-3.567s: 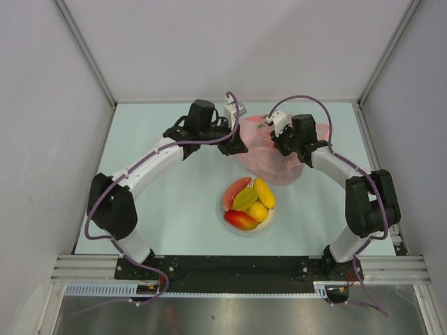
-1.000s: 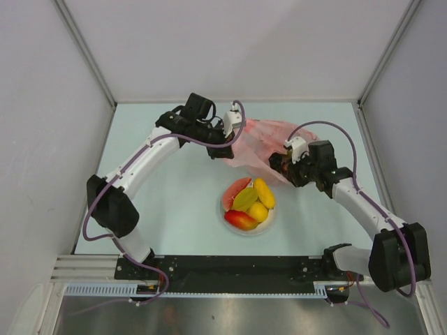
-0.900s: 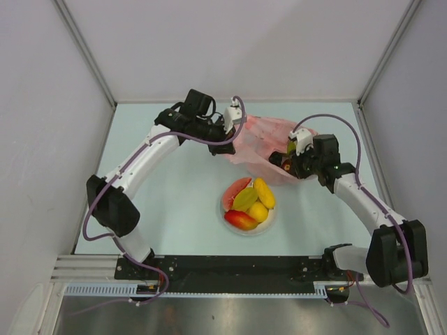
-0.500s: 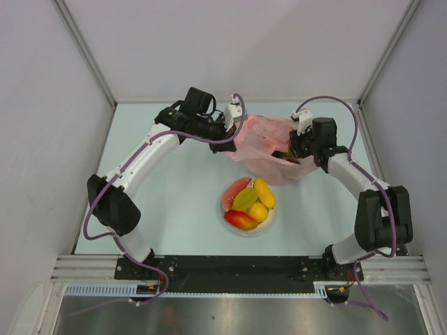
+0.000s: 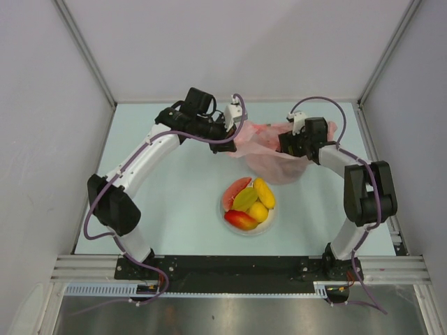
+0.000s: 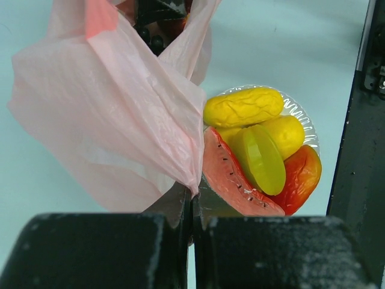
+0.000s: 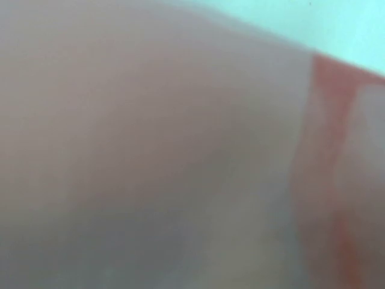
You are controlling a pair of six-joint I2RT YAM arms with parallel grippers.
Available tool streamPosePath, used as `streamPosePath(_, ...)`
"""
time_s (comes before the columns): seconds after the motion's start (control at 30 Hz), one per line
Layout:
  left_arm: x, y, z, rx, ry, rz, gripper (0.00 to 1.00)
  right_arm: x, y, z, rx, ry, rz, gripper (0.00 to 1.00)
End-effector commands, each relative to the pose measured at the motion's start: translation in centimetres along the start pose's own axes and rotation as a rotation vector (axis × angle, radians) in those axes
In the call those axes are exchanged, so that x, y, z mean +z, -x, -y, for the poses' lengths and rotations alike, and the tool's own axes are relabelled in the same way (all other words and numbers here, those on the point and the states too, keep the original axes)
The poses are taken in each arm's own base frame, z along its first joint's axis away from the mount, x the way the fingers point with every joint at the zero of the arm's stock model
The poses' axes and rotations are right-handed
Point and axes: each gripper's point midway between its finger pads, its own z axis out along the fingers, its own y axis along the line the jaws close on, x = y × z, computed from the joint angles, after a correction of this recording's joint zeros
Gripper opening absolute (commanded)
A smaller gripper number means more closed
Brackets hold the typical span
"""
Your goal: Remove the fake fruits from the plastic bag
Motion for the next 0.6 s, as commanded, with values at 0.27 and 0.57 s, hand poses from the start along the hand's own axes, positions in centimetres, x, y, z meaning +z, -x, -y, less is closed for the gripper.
streamPosePath(0.27, -0.2, 1.7, -0.6, -0.003, 0.014, 0.047, 0.0, 0.9, 3.9, 2.4, -0.026, -0.016, 0.076, 0.5)
streamPosePath(0.57, 1.2, 3.9, -1.5, -0.054, -0.016, 0.116, 0.0, -11.4, 6.8, -4.8, -0.128, 0.254, 0.108, 0.44)
